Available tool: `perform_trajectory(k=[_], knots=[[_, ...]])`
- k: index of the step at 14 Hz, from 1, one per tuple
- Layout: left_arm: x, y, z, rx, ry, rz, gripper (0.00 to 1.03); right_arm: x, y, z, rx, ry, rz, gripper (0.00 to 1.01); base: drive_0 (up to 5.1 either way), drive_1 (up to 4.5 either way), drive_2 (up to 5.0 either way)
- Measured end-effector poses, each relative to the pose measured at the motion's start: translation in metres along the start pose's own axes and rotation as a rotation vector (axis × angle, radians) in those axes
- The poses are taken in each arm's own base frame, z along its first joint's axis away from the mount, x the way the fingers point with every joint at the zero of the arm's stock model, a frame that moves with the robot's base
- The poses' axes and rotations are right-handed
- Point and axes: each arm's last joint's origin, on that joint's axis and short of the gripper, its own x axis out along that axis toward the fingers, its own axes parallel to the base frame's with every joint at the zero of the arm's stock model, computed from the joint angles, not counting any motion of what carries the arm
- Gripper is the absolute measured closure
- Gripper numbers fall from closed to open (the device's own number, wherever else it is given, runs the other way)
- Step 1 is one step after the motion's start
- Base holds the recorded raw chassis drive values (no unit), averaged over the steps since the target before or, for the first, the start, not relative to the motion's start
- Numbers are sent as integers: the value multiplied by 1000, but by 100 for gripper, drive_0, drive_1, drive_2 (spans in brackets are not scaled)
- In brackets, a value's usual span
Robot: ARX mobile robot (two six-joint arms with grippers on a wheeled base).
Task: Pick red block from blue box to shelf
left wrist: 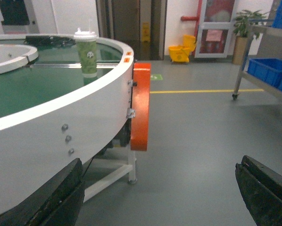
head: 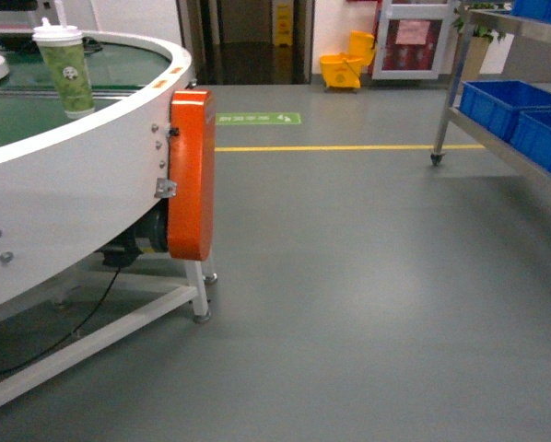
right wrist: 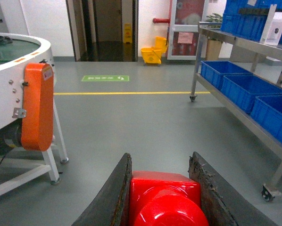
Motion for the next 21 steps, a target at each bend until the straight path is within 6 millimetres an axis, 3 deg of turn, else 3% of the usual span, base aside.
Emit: perform_trajectory(k=[21], knots=[[0,0,0,0,0,-1,5,0,0,0,0,5,0,72,-133,-133,-133]])
